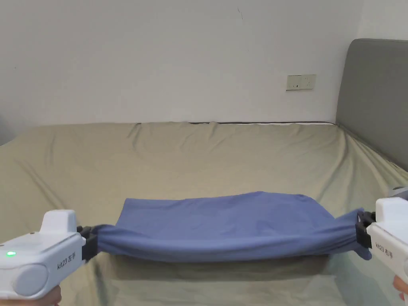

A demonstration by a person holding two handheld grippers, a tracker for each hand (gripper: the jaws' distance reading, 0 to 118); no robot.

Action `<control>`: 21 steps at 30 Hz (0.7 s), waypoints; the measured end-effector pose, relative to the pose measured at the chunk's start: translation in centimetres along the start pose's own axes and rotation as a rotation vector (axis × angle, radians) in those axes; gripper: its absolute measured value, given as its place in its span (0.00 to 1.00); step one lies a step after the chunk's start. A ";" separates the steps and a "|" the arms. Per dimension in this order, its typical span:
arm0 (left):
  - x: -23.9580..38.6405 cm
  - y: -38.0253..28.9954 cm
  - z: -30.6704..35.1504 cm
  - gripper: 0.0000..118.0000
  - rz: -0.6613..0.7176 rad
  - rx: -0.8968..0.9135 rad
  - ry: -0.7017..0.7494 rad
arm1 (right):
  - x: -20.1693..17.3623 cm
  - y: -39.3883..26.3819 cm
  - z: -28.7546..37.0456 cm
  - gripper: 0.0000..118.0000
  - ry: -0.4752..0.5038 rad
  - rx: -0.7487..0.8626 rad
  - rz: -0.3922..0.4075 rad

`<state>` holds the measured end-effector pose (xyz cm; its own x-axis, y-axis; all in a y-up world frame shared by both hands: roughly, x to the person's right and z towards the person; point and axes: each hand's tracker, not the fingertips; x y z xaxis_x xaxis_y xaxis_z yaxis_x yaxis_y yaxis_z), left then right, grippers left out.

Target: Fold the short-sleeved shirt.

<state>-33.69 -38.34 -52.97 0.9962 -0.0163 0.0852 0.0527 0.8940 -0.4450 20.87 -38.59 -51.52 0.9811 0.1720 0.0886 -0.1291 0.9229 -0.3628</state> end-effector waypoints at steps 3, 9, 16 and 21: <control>-0.6 -3.7 3.0 0.00 0.007 -0.040 -0.020 | 0.0 -3.1 4.2 0.02 0.011 0.016 0.022; -1.4 -8.7 6.8 0.00 0.032 -0.154 -0.053 | 0.0 -8.6 9.8 0.02 0.022 -0.060 0.092; -0.8 -11.4 7.2 0.00 -0.027 -0.289 -0.103 | 0.2 -13.2 9.9 0.02 0.053 -0.244 0.086; -1.0 -12.6 5.4 0.07 0.002 -0.407 -0.105 | 0.1 -14.4 8.6 0.03 0.066 -0.328 0.070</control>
<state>-35.69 -47.18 -42.60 0.9850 0.0495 0.1650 0.0949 0.6437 -0.7593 21.63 -48.93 -38.30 0.9800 0.1987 -0.0038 -0.1542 0.7480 -0.6455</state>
